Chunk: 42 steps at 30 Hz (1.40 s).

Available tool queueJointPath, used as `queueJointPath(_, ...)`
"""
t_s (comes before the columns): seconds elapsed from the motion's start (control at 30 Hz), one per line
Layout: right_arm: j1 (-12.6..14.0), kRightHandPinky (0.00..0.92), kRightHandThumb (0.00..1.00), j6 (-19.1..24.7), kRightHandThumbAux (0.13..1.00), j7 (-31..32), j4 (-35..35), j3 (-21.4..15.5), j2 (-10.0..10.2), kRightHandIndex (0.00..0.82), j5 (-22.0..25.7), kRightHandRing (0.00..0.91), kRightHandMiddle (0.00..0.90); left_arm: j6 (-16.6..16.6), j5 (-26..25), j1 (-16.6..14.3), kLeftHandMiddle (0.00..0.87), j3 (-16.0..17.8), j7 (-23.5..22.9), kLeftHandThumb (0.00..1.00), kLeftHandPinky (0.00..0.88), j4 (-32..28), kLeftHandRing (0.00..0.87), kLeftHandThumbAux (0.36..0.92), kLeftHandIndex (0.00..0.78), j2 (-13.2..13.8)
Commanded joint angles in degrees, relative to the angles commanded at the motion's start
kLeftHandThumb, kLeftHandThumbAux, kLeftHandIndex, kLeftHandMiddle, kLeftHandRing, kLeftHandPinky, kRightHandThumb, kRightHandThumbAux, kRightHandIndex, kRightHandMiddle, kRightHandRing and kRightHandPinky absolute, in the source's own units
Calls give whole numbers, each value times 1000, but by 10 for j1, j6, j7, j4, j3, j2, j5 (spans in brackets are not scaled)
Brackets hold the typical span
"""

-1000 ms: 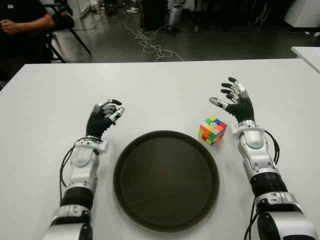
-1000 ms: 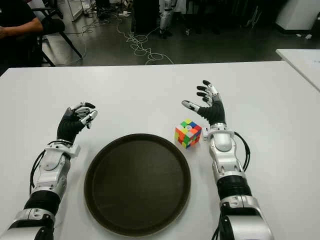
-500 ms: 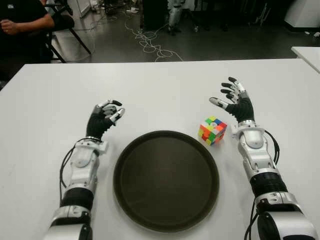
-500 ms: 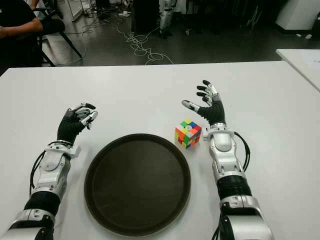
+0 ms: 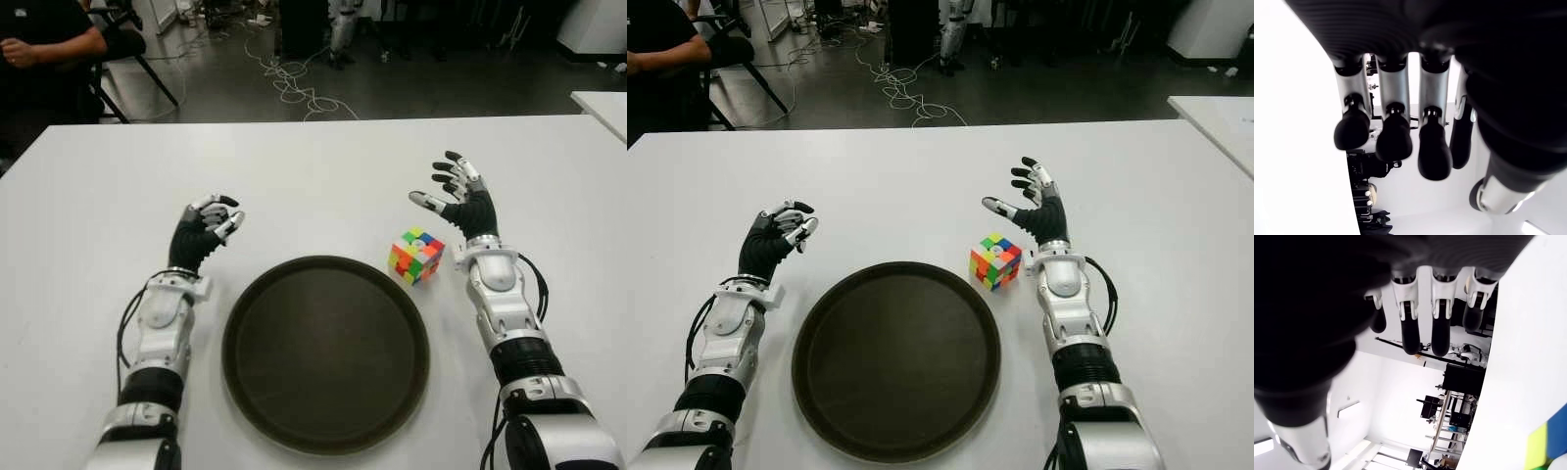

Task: Pick up the Rubik's Cube and put it in the plate

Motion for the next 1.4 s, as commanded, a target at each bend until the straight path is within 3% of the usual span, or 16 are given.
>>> queueJointPath(0.17,3,185,0,-18,755,-9,-5,5,-3,150,-13,220,237,1,0,1,762,0,0,688,742,-2,766,718,434,1)
queueJointPath(0.3,21,198,0,-19,762,-14,-56,12,-11,151,-31,223,237,4,1,1,760,-1,1,689,739,-3,765,718,434,2)
queueJointPath(0.43,30,189,0,-30,753,-21,-72,26,-27,174,-62,226,239,4,2,0,760,0,3,688,737,0,764,718,434,2)
queueJointPath(0.7,59,173,0,-5,757,-14,-137,50,-57,170,-112,215,224,7,3,1,756,-1,4,689,734,0,761,718,434,2)
queueJointPath(0.93,69,138,0,3,779,-14,-159,62,-75,166,-137,199,217,5,2,-1,760,-2,-1,690,737,3,763,717,434,2)
queueJointPath(1.17,81,181,0,12,812,3,-198,70,-94,170,-148,211,223,6,0,-3,760,-1,-4,691,739,5,763,717,435,1)
queueJointPath(1.23,88,195,0,23,818,18,-223,72,-105,170,-153,214,222,7,0,-3,760,-1,-4,690,739,5,763,717,435,2)
queueJointPath(1.4,110,208,0,53,808,88,-296,83,-176,177,-198,221,221,6,5,-4,758,-2,0,689,739,7,762,717,434,3)
